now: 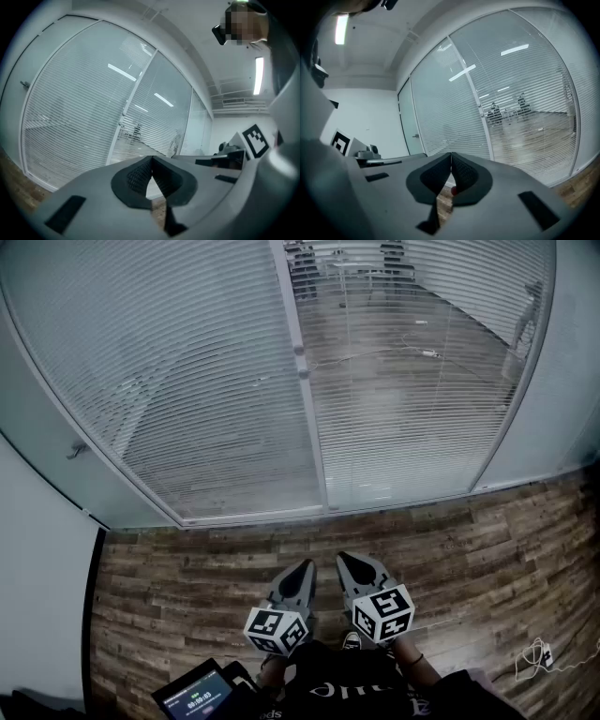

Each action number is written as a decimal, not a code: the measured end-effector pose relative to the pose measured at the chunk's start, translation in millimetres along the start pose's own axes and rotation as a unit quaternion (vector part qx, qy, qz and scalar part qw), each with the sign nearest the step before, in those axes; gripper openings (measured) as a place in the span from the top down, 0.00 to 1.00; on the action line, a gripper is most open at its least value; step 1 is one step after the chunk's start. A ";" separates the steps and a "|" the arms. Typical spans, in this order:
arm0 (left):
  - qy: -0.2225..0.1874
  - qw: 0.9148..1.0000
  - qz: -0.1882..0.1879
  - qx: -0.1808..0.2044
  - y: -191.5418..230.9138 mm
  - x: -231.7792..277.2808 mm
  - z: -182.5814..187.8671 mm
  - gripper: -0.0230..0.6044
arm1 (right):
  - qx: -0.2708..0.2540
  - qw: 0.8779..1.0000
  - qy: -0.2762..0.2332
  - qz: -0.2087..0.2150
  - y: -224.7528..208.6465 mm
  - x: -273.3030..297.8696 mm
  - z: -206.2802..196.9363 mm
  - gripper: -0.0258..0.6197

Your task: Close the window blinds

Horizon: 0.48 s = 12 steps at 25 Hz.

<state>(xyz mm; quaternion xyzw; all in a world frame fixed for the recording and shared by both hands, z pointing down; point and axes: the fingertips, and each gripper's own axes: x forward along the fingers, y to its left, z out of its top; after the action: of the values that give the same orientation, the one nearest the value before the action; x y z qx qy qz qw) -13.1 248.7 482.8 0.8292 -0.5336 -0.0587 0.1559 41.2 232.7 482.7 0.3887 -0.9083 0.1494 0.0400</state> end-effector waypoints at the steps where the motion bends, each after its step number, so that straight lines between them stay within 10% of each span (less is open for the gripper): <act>1: 0.003 1.000 0.002 -0.003 3.2 7.5 -0.4 0.96 | 0.006 1.000 0.001 0.001 -7.9 4.6 0.2 0.93; 12: 0.026 1.000 0.008 -0.010 68.6 102.6 8.6 0.96 | 0.019 1.000 0.020 -0.008 -76.4 80.9 9.2 0.93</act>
<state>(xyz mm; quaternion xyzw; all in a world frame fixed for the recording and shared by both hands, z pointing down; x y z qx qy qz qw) -31.3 128.1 503.8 0.8245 -0.5356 -0.0409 0.1781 40.2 123.8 507.6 0.3932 -0.9013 0.1741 0.0519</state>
